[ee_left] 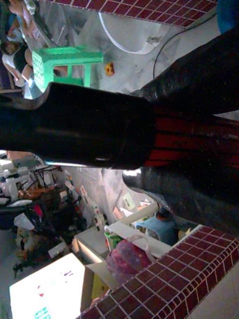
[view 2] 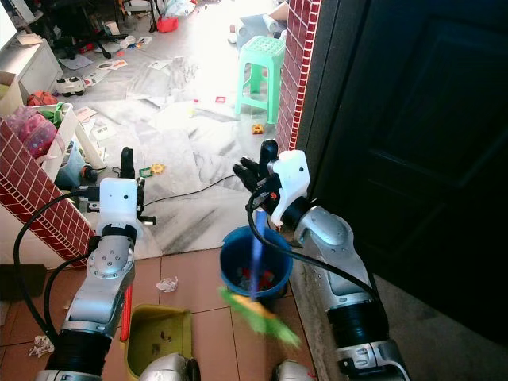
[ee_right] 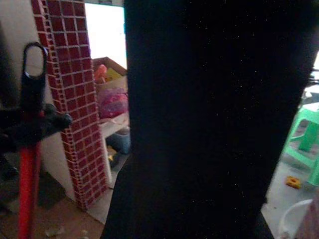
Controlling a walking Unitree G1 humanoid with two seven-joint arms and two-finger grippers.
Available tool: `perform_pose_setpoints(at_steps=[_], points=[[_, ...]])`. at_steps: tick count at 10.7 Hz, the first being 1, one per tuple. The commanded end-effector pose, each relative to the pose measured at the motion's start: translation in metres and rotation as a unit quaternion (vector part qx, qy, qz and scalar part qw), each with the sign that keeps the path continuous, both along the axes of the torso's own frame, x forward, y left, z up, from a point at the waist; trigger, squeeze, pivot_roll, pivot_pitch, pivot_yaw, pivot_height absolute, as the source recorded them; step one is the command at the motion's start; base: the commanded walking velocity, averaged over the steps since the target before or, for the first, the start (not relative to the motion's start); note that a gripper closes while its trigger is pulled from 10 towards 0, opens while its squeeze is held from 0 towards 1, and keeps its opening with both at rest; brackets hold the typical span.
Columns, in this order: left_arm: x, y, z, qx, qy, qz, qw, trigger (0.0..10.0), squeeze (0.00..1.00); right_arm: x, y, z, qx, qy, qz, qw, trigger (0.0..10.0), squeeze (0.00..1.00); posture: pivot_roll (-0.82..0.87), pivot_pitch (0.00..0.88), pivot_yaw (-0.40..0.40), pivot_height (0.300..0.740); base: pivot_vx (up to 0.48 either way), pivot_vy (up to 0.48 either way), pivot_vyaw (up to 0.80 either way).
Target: Sweep floor
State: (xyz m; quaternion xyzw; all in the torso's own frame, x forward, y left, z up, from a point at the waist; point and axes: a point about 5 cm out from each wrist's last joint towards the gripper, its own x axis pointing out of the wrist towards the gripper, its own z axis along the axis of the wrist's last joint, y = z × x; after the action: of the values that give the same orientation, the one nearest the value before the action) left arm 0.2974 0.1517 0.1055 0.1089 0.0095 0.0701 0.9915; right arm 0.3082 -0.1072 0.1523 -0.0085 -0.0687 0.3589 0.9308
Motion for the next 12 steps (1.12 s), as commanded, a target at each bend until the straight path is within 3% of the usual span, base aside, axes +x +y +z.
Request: perform_pose_setpoints(at_steps=[1,5,7,9,12], points=[[0.003,-0.004,0.004,-0.027,-0.01,0.001,1.0,10.0,0.0,0.002,0.001,0.011,-0.007,-0.039,-0.003,0.999,10.0,0.0,-0.08,0.027,0.017,0.74,0.0,0.0,0.0],[0.005,-0.002,0.006,-0.04,-0.013,0.006,0.999,10.0,0.0,0.002,-0.001,0.0,0.008,-0.031,-0.057,0.998,10.0,0.0,-0.08,0.039,0.016,0.74,0.0,0.0,0.0],[0.004,-0.003,0.008,-0.063,-0.015,-0.001,0.998,10.0,0.0,0.003,-0.005,-0.002,0.049,-0.006,-0.103,0.993,10.0,0.0,-0.08,0.039,0.017,0.74,0.0,0.0,0.0],[0.003,-0.004,0.011,-0.054,-0.025,-0.008,0.998,10.0,0.0,0.004,-0.001,-0.006,0.084,0.022,-0.153,0.984,10.0,0.0,-0.07,0.03,0.011,0.74,0.0,0.48,0.0],[0.004,-0.007,0.014,-0.057,-0.031,-0.014,0.998,10.0,0.0,0.001,0.007,-0.004,0.065,0.007,-0.16,0.985,10.0,0.0,-0.07,0.025,0.011,0.74,0.0,0.48,0.0]])
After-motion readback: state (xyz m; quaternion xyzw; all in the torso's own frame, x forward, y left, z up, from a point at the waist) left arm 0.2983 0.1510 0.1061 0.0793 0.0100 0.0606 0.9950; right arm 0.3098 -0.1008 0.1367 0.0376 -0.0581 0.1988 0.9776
